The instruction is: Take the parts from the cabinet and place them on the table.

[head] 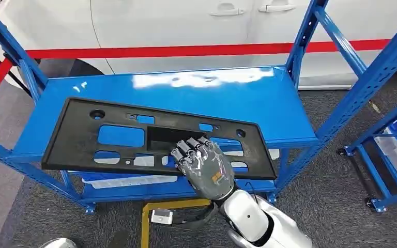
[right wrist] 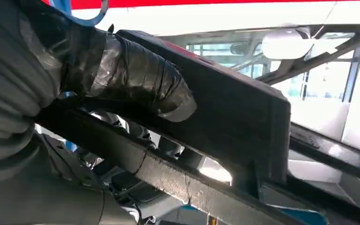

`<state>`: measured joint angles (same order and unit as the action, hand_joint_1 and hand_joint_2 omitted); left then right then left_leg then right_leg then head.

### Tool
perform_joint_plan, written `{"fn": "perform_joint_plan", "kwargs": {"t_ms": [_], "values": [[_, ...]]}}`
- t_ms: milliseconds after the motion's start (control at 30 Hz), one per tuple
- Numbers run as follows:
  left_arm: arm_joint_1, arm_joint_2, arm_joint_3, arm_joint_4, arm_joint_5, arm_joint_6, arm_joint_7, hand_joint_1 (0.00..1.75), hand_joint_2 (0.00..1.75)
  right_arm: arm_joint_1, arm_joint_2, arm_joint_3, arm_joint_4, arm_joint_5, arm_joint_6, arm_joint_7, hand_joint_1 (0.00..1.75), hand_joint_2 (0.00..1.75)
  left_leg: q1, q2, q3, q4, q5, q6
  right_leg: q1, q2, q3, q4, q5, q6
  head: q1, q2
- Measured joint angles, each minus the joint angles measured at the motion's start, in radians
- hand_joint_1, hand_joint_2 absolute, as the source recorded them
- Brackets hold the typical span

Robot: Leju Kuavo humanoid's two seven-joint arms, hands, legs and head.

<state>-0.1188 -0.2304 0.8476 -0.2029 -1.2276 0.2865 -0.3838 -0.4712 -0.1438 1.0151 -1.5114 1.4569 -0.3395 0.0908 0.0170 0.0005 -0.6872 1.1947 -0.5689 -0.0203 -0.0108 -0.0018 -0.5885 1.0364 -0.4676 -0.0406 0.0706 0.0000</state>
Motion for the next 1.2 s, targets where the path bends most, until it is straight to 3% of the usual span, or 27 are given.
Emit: {"fn": "perform_joint_plan", "kwargs": {"t_ms": [33, 67, 100, 133, 200, 233, 267, 367, 400, 433, 467, 500, 533, 567, 600, 633, 700, 733, 767, 900, 933, 1000, 1067, 1100, 1133, 1167, 1200], "values": [[0.0, 0.0, 0.0, 0.0, 0.002, -0.004, 0.0, 0.0, 1.75, 0.0, 0.0, 0.0, 0.0, -0.001, 0.0, 0.0, 1.75, 1.75, 0.0, 0.0, -0.02, 0.074, -0.038, -0.002, 0.004, 0.0, -0.011, 0.0, 0.007, -0.002, 0.0, 0.0], [0.001, 0.0, 0.0, 0.0, 0.002, -0.006, 0.0, 0.0, 1.75, 0.001, 0.0, 0.0, 0.0, -0.008, 0.001, -0.005, 1.75, 1.75, 0.0, 0.0, -0.028, 0.123, -0.052, -0.003, 0.006, -0.001, -0.022, 0.002, 0.014, -0.003, 0.0, 0.0], [0.001, 0.0, 0.0, 0.0, 0.003, -0.006, 0.0, 0.0, 1.75, 0.001, 0.0, 0.0, 0.0, -0.015, 0.002, -0.009, 1.75, 1.75, 0.0, 0.0, -0.019, 0.133, -0.042, -0.002, 0.008, -0.001, -0.032, 0.004, 0.021, -0.003, 0.0, 0.0], [0.001, 0.0, 0.0, 0.0, 0.003, -0.008, -0.001, 0.0, 1.75, 0.001, 0.0, 0.0, 0.0, -0.02, 0.003, -0.012, 1.75, 1.75, -0.001, 0.0, 0.016, 0.095, -0.007, 0.001, 0.01, 0.0, -0.043, 0.008, 0.028, -0.002, 0.0, 0.0], [-0.001, 0.0, 0.0, 0.0, 0.003, -0.008, -0.003, 0.0, 1.75, 0.0, 0.0, -0.002, 0.0, -0.033, 0.008, -0.017, 1.75, 1.75, -0.003, 0.0, 0.123, -0.058, 0.055, 0.013, 0.013, 0.001, -0.059, 0.014, 0.037, 0.002, 0.0, 0.0], [-0.004, 0.001, 0.0, 0.0, 0.003, -0.008, -0.003, 0.0, 1.75, 0.0, 0.0, -0.003, -0.004, -0.036, 0.013, -0.018, 1.75, 1.75, -0.009, -0.001, 0.174, -0.145, 0.042, 0.026, 0.011, 0.0, -0.063, 0.017, 0.041, 0.004, 0.0, 0.0], [-0.004, 0.002, 0.0, 0.0, 0.003, -0.008, -0.004, 0.0, 1.75, 0.0, -0.001, -0.005, -0.008, -0.038, 0.015, -0.018, 1.75, 1.75, -0.011, -0.001, 0.197, -0.184, 0.033, 0.028, 0.014, 0.0, -0.067, 0.018, 0.047, 0.011, 0.0, 0.0], [-0.003, 0.002, 0.0, 0.0, 0.003, -0.008, -0.004, 0.0, 1.75, -0.005, -0.001, -0.008, -0.012, -0.058, 0.021, -0.026, 1.75, 1.75, -0.018, -0.001, 0.183, -0.187, 0.052, 0.037, 0.008, -0.001, -0.065, 0.004, 0.072, 0.03, 0.0, 0.0], [-0.003, 0.001, 0.0, 0.0, 0.004, -0.008, -0.003, 0.0, 1.75, -0.007, -0.003, -0.009, -0.014, -0.063, 0.024, -0.029, 1.75, 1.75, -0.006, 0.0, 0.185, -0.206, 0.069, 0.046, 0.013, 0.0, -0.069, 0.004, 0.073, 0.037, 0.001, 0.0], [-0.005, 0.001, 0.0, 0.0, 0.005, -0.008, -0.003, 0.0, 1.75, -0.009, -0.004, -0.011, -0.015, -0.067, 0.026, -0.031, 1.75, 1.75, -0.006, 0.008, 0.183, -0.21, 0.08, 0.05, 0.009, 0.002, -0.075, 0.019, 0.043, 0.041, 0.001, 0.0], [-0.007, 0.001, 0.0, 0.0, 0.006, -0.008, -0.003, 0.0, 1.75, -0.015, -0.005, -0.013, -0.016, -0.072, 0.031, -0.034, 1.75, 1.75, -0.006, 0.008, 0.17, -0.21, 0.091, 0.062, 0.007, 0.002, -0.092, 0.066, -0.015, 0.045, 0.002, 0.0], [-0.007, 0.001, 0.0, 0.0, 0.006, -0.009, -0.003, 0.0, 1.75, -0.018, -0.005, -0.014, -0.016, -0.074, 0.033, -0.034, 1.75, 1.75, -0.006, 0.009, 0.157, -0.208, 0.099, 0.065, 0.003, 0.002, -0.111, 0.138, -0.077, 0.049, 0.001, 0.0], [-0.006, 0.001, 0.0, 0.0, 0.006, -0.009, -0.003, 0.0, 1.75, -0.017, -0.006, -0.015, -0.016, -0.074, 0.034, -0.034, 1.75, 1.75, -0.006, 0.009, 0.146, -0.206, 0.105, 0.064, 0.001, 0.002, -0.128, 0.207, -0.118, 0.053, 0.001, 0.0], [-0.004, 0.001, 0.0, 0.0, 0.006, -0.009, -0.003, 0.0, 1.75, -0.017, -0.007, -0.015, -0.016, -0.076, 0.034, -0.035, 1.75, 1.75, -0.006, 0.009, 0.134, -0.202, 0.112, 0.063, -0.002, 0.002, -0.14, 0.265, -0.136, 0.058, 0.001, 0.0], [-0.004, 0.001, 0.0, 0.0, 0.007, -0.009, -0.003, 0.0, 1.75, -0.017, -0.008, -0.015, -0.016, -0.079, 0.034, -0.035, 1.75, 1.75, -0.006, 0.01, 0.121, -0.197, 0.119, 0.06, -0.006, 0.002, -0.137, 0.293, -0.125, 0.062, 0.001, 0.0], [-0.004, 0.001, 0.0, 0.0, 0.008, -0.01, -0.002, 0.0, 1.75, -0.018, -0.008, -0.015, -0.016, -0.079, 0.033, -0.035, 1.75, 1.75, -0.005, 0.01, 0.107, -0.19, 0.124, 0.057, -0.01, 0.002, -0.113, 0.274, -0.094, 0.065, 0.001, 0.0], [-0.005, 0.0, 0.0, 0.0, 0.009, -0.01, -0.002, 0.0, 1.75, -0.021, -0.008, -0.016, -0.016, -0.081, 0.033, -0.036, 1.75, 1.75, -0.001, 0.01, 0.085, -0.173, 0.128, 0.051, -0.017, 0.001, -0.011, 0.133, -0.029, 0.069, 0.001, 0.0], [-0.005, 0.0, 0.0, 0.0, 0.009, -0.01, -0.002, 0.0, 1.75, -0.024, -0.008, -0.017, -0.016, -0.081, 0.033, -0.036, 1.75, 1.75, 0.0, 0.01, 0.077, -0.162, 0.128, 0.048, -0.019, 0.001, 0.036, 0.045, -0.043, 0.069, 0.001, 0.0], [-0.006, 0.0, 0.0, 0.0, 0.009, -0.01, -0.002, 0.0, 1.75, -0.026, -0.008, -0.017, -0.017, -0.081, 0.032, -0.036, 1.75, 1.75, -0.005, 0.009, 0.066, -0.158, 0.131, 0.039, -0.011, 0.003, 0.059, 0.018, -0.066, 0.066, 0.001, 0.0], [-0.004, 0.0, 0.0, 0.0, 0.008, -0.012, 0.003, 0.0, 1.75, -0.026, -0.008, -0.018, -0.019, -0.05, 0.003, -0.032, 1.75, 1.75, -0.002, 0.007, 0.057, -0.159, 0.155, 0.01, -0.004, 0.005, 0.034, 0.013, -0.041, 0.035, 0.001, 0.0], [-0.004, 0.0, 0.0, 0.0, 0.007, -0.012, 0.004, 0.0, 1.75, -0.027, -0.007, -0.018, -0.018, -0.043, -0.009, -0.032, 1.75, 1.75, 0.004, 0.006, 0.05, -0.149, 0.139, 0.006, -0.009, 0.001, 0.03, 0.009, -0.031, 0.022, 0.001, 0.0], [-0.004, 0.0, 0.0, 0.0, 0.005, -0.014, 0.007, 0.0, 1.75, -0.026, 0.0, -0.019, -0.015, -0.037, -0.026, -0.029, 1.75, 1.75, 0.004, 0.006, 0.012, -0.051, 0.035, 0.0, -0.006, 0.0, 0.01, 0.009, -0.015, 0.006, 0.0, 0.0], [-0.005, 0.0, 0.0, 0.0, 0.006, -0.014, 0.009, 0.0, 1.75, -0.022, 0.003, -0.019, -0.012, -0.036, -0.028, -0.027, 1.75, 1.75, 0.004, 0.006, -0.029, 0.095, -0.045, -0.004, -0.001, -0.001, -0.011, 0.01, 0.0, 0.004, 0.0, 0.0], [-0.004, 0.0, 0.0, 0.0, 0.006, -0.014, 0.01, 0.0, 1.75, -0.019, 0.004, -0.019, -0.009, -0.035, -0.028, -0.027, 1.75, 1.75, 0.004, 0.006, -0.034, 0.135, -0.049, -0.003, 0.001, -0.001, -0.021, 0.012, 0.007, 0.004, 0.0, 0.0], [-0.004, 0.0, 0.0, 0.0, 0.006, -0.015, 0.01, 0.0, 1.75, -0.015, 0.005, -0.019, -0.006, -0.035, -0.028, -0.026, 1.75, 1.75, 0.004, 0.006, -0.017, 0.131, -0.028, -0.001, 0.003, -0.001, -0.032, 0.015, 0.013, 0.004, 0.0, 0.0], [-0.004, 0.0, 0.0, 0.0, 0.006, -0.015, 0.01, 0.0, 1.75, -0.012, 0.006, -0.019, -0.005, -0.037, -0.028, -0.024, 1.75, 1.75, 0.003, 0.006, 0.017, 0.088, 0.004, 0.003, 0.004, -0.001, -0.041, 0.018, 0.018, 0.005, 0.0, 0.0], [-0.005, 0.0, 0.0, 0.0, 0.006, -0.015, 0.01, 0.0, 1.75, -0.01, 0.007, -0.021, -0.005, -0.043, -0.028, -0.023, 1.75, 1.75, 0.003, 0.006, 0.071, 0.01, 0.04, 0.008, 0.005, 0.0, -0.049, 0.019, 0.023, 0.006, -0.001, 0.0]]}}
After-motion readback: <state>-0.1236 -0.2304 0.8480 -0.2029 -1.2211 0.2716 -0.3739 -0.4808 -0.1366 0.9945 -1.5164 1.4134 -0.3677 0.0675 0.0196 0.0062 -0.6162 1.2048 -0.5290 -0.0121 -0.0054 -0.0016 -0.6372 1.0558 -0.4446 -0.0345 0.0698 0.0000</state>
